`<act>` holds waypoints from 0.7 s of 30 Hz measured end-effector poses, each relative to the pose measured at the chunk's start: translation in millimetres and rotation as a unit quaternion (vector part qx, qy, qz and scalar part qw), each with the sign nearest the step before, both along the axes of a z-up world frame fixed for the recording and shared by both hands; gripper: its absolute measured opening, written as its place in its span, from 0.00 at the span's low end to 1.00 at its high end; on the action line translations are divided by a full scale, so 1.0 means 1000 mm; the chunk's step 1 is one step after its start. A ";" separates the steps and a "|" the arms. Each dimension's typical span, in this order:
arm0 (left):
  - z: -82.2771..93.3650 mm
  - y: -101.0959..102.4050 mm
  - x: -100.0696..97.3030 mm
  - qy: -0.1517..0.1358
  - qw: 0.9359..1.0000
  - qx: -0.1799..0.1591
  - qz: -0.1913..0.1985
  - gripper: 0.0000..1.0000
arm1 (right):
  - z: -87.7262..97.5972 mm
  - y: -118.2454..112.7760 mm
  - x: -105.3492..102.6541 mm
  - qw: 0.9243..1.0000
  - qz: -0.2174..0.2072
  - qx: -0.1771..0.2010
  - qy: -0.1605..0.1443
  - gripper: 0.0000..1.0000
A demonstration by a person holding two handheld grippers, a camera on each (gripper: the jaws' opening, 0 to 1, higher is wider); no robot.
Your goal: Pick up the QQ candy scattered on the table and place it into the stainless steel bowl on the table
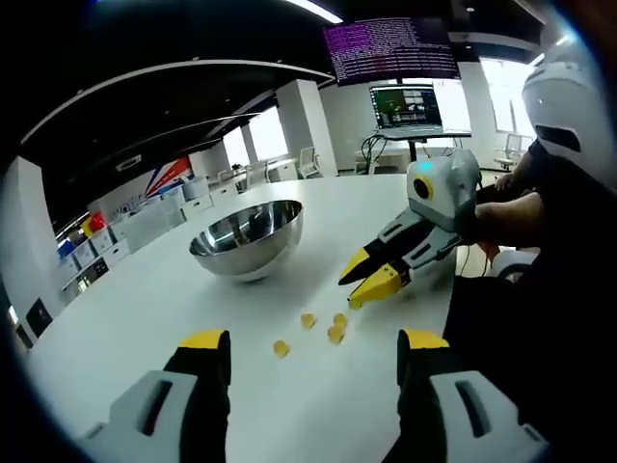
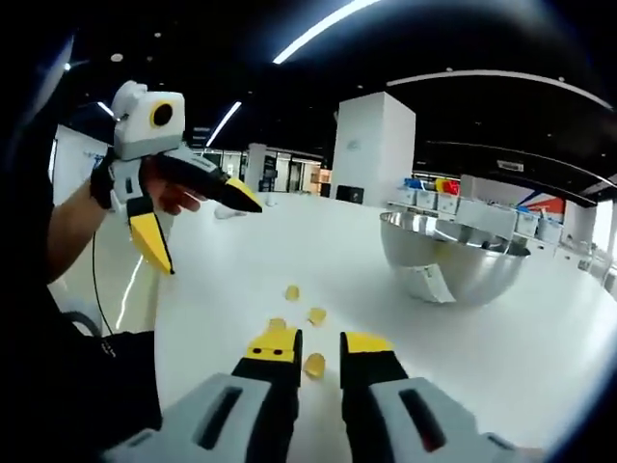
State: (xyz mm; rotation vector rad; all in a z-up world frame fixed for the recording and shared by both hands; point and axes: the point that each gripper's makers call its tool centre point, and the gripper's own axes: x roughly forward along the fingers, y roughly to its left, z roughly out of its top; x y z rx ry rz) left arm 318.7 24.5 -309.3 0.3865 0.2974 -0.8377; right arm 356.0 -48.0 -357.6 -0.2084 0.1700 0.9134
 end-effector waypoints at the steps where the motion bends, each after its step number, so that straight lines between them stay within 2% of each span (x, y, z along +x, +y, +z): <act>1: 0.000 0.000 0.000 0.000 1.000 0.000 0.000 0.70 | -0.001 0.001 0.001 1.000 0.000 0.000 0.001 0.13; 11: -0.001 0.003 0.000 0.001 1.000 0.000 0.003 0.70 | -0.012 0.003 0.001 1.000 0.002 -0.018 -0.003 0.08; 21: 0.000 0.002 0.001 0.000 1.000 -0.001 0.001 0.70 | -0.013 0.002 0.000 1.000 0.006 -0.027 -0.010 0.06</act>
